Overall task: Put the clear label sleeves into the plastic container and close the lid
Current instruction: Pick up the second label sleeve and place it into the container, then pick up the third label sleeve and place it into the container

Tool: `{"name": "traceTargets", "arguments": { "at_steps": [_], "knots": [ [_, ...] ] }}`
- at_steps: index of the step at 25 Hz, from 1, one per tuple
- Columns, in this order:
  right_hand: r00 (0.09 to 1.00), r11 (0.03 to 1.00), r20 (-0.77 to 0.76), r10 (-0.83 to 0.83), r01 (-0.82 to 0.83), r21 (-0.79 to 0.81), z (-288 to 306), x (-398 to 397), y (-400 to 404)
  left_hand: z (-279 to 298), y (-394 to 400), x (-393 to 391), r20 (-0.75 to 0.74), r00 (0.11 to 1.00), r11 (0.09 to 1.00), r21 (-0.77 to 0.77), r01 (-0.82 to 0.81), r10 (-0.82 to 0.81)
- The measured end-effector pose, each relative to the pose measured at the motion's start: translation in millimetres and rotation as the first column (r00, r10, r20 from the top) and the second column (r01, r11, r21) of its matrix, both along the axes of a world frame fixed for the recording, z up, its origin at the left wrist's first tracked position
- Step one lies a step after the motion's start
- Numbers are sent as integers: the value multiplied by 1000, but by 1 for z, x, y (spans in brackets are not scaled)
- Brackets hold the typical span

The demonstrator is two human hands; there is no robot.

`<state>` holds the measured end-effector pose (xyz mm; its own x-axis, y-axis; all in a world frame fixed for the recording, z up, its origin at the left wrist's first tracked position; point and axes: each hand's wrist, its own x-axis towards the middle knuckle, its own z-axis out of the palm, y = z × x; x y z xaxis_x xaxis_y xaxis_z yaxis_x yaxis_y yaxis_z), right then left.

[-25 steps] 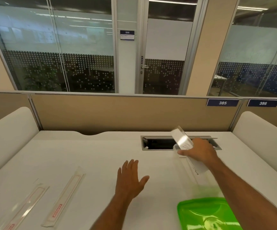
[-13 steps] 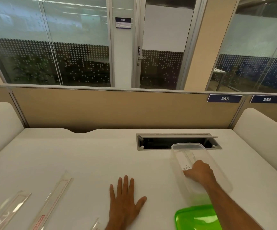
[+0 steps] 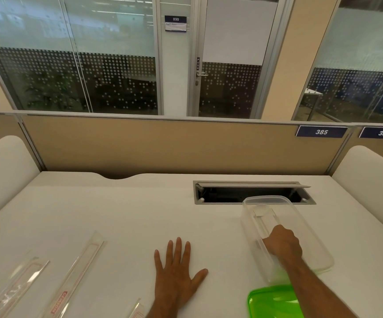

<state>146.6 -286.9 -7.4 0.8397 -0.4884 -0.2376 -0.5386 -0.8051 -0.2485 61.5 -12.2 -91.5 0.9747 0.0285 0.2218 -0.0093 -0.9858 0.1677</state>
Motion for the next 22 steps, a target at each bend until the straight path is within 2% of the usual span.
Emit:
{"name": "traceTargets", "arguments": {
  "at_steps": [5, 8, 11, 13, 15, 19, 22],
  "knots": [
    [1000, 1000, 17, 16, -16, -22, -1, -2, 0, -3, 0, 2, -28, 999, 999, -40, 23, -24],
    [999, 999, 26, 28, -27, -34, 1, -3, 0, 3, 0, 3, -155, 986, 997, -56, 46, -54],
    [998, 999, 50, 27, -26, -24, 5, -4, 1, -1, 2, 5, -193, 979, 997, -4, 72, -71],
    [997, 999, 73, 33, -31, -21, 13, -4, 1, -2, 3, 9, -335, 940, 998, -23, 63, -68],
    [994, 999, 110, 29, -25, -37, 23, -4, 2, 3, 5, 14, -406, 911, 997, -47, 60, -74],
    [961, 994, 263, 78, -55, -93, 43, -4, 9, 23, 10, 21, -375, 921, 994, -86, 74, -101],
    [905, 985, 392, 165, -171, -19, 53, -5, 23, 44, 16, 26, -305, 946, 989, -123, 79, -113]
  ]
}}
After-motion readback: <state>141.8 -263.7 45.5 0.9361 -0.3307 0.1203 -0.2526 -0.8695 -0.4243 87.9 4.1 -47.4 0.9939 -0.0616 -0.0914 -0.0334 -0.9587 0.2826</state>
